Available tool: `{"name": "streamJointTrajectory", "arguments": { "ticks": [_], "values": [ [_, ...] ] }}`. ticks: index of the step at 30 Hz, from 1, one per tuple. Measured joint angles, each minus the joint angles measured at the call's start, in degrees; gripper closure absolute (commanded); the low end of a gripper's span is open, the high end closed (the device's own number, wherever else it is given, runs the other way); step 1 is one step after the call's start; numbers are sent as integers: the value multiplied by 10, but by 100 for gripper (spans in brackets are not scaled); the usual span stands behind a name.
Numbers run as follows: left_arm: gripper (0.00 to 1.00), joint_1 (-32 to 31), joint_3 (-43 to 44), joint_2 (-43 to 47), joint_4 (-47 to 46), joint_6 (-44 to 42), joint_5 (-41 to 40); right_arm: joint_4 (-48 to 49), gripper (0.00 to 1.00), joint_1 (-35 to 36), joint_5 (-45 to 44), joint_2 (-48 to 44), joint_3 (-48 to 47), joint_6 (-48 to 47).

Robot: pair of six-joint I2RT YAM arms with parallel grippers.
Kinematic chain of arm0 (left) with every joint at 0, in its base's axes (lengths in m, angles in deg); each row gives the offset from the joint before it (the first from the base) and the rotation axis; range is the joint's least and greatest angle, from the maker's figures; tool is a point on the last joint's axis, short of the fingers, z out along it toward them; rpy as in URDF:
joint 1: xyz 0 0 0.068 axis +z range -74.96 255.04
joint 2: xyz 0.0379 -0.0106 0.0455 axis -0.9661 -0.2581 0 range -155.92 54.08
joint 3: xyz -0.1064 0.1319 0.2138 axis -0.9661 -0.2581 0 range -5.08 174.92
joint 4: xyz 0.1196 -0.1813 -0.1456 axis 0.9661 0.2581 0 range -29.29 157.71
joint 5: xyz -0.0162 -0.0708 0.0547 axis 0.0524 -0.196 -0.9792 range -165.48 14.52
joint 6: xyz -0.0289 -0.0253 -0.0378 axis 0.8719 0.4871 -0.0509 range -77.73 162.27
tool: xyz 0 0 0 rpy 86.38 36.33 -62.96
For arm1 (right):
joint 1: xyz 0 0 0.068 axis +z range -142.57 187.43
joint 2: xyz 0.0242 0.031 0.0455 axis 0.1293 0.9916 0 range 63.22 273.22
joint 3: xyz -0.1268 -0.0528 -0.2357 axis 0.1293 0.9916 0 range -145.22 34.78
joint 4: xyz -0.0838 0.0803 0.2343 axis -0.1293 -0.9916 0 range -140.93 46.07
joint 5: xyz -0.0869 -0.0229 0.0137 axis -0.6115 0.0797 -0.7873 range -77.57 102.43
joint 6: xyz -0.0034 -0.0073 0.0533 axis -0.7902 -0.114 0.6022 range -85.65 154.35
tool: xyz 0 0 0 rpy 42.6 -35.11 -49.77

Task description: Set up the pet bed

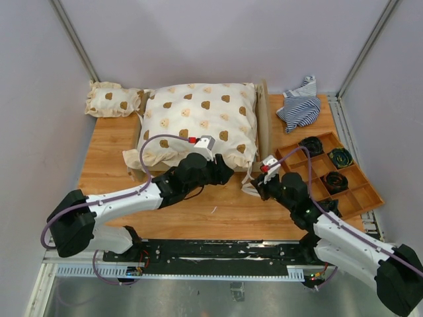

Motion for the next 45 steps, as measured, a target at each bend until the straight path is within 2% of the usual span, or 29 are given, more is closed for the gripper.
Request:
{"name": "streamJointTrajectory", "arguments": {
  "ticks": [4, 9, 20, 31, 33, 35, 36, 37, 40, 41, 45],
  "values": [
    [48, -1, -53, 4, -59, -38, 16, -100, 100, 0, -28, -68, -59, 1],
    [45, -16, -75, -46, -121, -85, 19, -163, 100, 0, -61, -114, -154, -12],
    [38, -35, -67, -171, -259, -118, 13, -253, 100, 0, -76, -50, -241, -52],
    [38, -45, -27, -271, -350, -121, -10, -264, 100, 0, -75, -48, -262, -63],
    [42, -47, -17, -286, -356, -120, -14, -265, 100, 0, -75, -48, -262, -63],
    [49, -49, -8, -297, -362, -119, -21, -265, 100, 0, -75, -48, -262, -63],
    [59, -50, -3, -302, -362, -117, -23, -265, 100, 0, -75, -47, -263, -63],
    [74, -50, 1, -306, -363, -116, -25, -265, 100, 0, -75, -47, -263, -63],
    [96, -50, 7, -314, -367, -114, -36, -265, 100, 0, -75, -44, -268, -64],
    [99, -50, 7, -314, -368, -113, -40, -265, 100, 0, -75, -43, -269, -65],
    [100, -50, -10, -296, -373, -111, -59, -265, 100, 0, -75, -32, -277, -90]
  ]
}}
